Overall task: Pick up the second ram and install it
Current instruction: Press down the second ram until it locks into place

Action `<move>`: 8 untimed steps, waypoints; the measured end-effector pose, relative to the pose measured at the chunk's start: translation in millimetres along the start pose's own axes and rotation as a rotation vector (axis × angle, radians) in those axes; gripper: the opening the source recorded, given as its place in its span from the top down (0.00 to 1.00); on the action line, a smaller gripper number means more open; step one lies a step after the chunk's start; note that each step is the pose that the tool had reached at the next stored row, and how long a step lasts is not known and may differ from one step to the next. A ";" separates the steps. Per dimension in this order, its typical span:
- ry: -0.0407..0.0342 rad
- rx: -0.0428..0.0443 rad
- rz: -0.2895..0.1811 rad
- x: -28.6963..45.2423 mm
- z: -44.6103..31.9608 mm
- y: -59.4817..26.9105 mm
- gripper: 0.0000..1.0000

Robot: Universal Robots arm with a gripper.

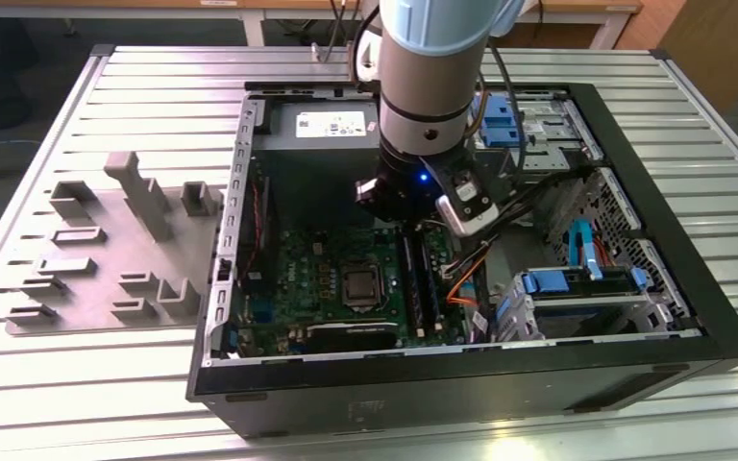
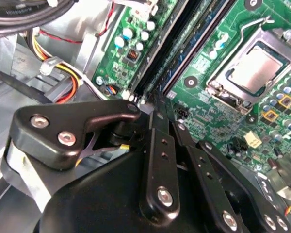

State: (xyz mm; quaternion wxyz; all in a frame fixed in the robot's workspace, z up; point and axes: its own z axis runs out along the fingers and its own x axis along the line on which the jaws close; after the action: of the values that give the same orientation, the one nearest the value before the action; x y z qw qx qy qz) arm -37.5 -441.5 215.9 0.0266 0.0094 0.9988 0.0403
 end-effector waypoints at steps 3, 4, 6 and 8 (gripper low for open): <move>-0.0001 -0.0001 0.000 0.0 0.3 0.0 0.89; -0.0002 -0.0004 0.000 0.0 0.5 0.0 0.89; -0.0003 -0.0006 0.000 0.0 0.0 0.1 0.89; -0.0013 -0.0035 0.000 -0.3 -3.3 0.7 0.89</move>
State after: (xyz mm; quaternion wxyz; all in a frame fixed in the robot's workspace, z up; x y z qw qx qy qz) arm -37.3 -441.0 219.2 0.0273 0.0095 0.9987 0.0420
